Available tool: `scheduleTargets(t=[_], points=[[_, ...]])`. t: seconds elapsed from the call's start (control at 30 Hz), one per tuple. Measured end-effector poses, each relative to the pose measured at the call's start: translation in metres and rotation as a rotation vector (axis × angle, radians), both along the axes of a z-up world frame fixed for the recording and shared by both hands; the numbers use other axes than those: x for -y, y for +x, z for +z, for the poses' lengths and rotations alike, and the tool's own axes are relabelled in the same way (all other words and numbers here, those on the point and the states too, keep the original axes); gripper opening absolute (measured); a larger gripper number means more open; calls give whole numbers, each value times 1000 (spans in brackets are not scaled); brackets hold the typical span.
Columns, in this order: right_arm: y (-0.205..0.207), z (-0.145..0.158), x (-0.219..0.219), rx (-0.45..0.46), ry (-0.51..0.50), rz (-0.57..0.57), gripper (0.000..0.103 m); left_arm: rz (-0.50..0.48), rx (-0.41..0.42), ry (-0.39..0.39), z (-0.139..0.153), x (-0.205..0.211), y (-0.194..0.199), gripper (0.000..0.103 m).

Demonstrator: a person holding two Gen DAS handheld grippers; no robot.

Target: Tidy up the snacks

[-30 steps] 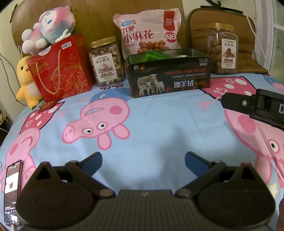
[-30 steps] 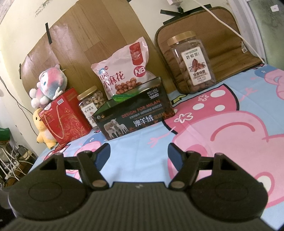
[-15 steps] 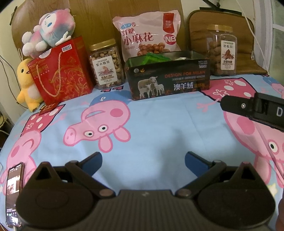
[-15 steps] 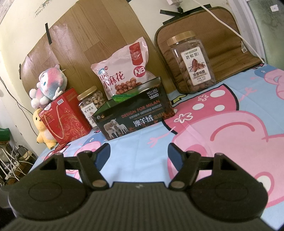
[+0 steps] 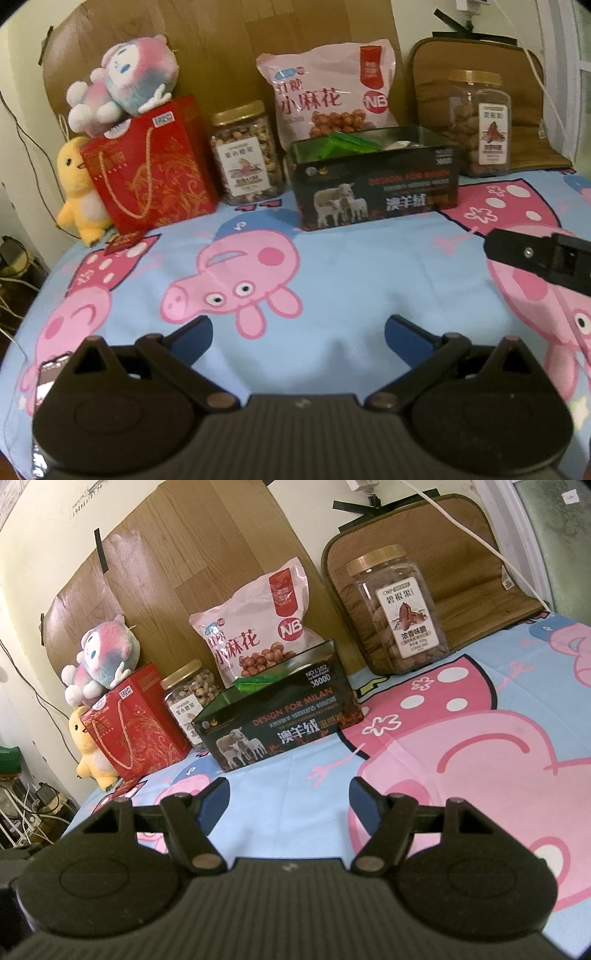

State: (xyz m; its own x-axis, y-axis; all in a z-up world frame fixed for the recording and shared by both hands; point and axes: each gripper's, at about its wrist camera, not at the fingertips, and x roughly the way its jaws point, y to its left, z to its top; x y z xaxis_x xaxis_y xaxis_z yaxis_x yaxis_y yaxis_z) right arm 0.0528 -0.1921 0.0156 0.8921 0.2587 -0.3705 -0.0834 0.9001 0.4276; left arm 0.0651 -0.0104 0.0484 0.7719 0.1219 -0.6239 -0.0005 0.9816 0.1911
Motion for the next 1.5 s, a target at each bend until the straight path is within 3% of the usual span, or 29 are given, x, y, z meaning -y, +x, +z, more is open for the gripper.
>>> scheduleTargets(t=[0.67,1.1,1.5], points=[[0,0,0,1,1,-1,74,56,45,28,9,-6,0,103],[1,0,1,-2,5,-4,74,27,-21,-2,2,-6,4,103],[1,0,2,-1,5,-3,74,21,-33,-7,0,-5,4,103]])
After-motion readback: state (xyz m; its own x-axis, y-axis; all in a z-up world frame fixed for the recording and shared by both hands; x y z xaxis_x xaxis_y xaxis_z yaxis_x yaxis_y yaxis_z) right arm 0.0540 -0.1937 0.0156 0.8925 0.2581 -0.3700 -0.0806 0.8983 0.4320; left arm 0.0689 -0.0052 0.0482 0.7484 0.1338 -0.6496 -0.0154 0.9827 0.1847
